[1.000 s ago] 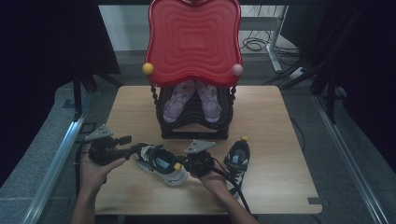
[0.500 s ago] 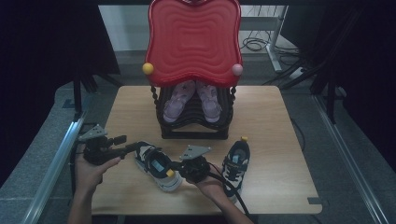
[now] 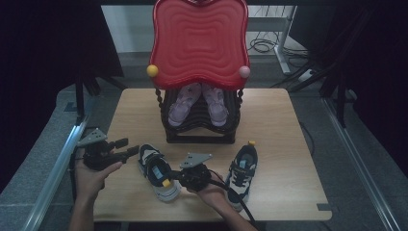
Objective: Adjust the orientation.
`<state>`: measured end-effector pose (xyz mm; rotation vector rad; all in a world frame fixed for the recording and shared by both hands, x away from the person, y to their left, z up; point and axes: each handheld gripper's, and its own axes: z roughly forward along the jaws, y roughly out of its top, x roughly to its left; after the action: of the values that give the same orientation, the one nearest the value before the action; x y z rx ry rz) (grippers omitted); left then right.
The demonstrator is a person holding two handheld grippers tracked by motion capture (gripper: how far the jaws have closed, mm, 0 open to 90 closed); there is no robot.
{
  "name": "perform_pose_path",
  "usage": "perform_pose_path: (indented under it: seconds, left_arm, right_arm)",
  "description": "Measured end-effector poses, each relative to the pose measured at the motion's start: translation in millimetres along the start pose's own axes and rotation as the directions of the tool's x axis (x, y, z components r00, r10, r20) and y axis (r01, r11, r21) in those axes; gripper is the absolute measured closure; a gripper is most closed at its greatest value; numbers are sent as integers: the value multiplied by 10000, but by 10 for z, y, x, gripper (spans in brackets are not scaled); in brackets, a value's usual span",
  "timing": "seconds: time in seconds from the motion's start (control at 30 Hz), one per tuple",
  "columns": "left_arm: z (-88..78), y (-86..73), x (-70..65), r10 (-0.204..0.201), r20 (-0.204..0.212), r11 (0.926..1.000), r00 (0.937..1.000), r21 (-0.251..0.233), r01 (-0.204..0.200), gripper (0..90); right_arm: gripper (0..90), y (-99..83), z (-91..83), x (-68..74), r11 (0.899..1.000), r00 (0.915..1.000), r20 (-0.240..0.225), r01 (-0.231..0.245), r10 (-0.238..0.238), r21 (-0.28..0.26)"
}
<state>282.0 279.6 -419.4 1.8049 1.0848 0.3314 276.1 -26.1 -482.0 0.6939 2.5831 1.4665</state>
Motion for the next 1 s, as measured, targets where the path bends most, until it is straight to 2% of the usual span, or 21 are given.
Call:
perform_pose_path:
  seconds: [0.27,0.53,0.8,1.0]
  left_arm:
    - [-28,1,4,51,7,10000,10000,-74,-51,391]
    - [-65,0,26,19,-13,9999,10000,-166,-19,390]
    - [-85,-6,47,-34,-46,9998,10000,-203,33,389]
    - [-57,-10,35,-1,5,10000,10000,-76,1,387]
  right_arm:
    - [897,-24,39,-3,9999,9999,-96,-90,90,63]
    - [897,-50,205,88,9996,9984,-556,117,-103,261]
    - [897,-71,278,66,9992,9983,-577,64,-41,402]
    - [896,-77,380,152,9989,9952,-939,313,-277,362]
